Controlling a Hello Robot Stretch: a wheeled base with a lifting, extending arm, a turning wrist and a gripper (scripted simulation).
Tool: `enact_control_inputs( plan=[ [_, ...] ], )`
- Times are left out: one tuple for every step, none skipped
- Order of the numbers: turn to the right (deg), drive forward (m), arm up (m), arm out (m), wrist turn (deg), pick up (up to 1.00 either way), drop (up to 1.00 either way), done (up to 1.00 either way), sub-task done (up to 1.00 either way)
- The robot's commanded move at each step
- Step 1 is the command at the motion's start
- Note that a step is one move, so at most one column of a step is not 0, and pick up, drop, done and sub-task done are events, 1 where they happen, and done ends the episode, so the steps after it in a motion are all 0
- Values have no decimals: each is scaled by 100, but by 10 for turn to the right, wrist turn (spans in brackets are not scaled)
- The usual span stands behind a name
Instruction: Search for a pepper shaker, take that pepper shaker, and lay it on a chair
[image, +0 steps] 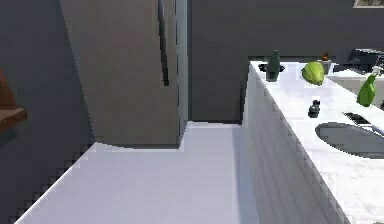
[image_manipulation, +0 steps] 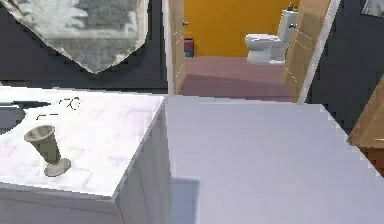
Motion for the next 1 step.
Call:
enact_control_inputs(
  plan=[
    [60,0,0,0,0,0,0,0,0]
  ],
)
